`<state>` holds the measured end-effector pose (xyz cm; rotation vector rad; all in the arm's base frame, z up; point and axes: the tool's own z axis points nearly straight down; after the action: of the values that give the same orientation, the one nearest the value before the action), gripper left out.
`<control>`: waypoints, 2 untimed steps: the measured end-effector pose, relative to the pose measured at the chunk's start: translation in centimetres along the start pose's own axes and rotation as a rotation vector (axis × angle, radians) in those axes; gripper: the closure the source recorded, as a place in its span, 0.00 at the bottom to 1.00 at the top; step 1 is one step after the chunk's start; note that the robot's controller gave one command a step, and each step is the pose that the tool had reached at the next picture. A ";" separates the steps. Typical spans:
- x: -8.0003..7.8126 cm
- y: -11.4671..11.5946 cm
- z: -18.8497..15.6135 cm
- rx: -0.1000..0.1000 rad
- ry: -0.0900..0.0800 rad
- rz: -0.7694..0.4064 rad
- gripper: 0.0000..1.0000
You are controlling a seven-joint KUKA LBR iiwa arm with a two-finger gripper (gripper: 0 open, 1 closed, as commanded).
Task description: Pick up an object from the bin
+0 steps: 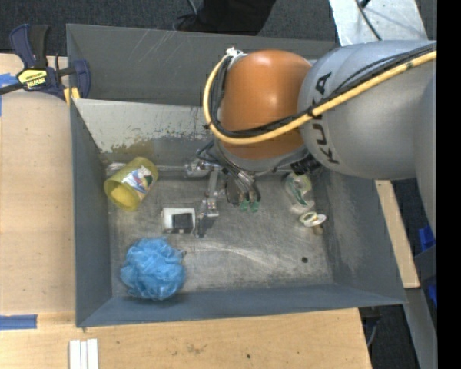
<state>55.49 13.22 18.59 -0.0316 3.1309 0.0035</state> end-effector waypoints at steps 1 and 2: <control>-0.3 -2.6 11.1 -0.002 0.001 0.065 1.00; -0.3 -2.6 11.1 -0.002 0.001 0.065 1.00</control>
Offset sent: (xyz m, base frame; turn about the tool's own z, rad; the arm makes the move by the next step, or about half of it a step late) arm 0.0000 0.0000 0.0000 0.0000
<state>55.97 10.66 7.50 0.0703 3.1313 0.0071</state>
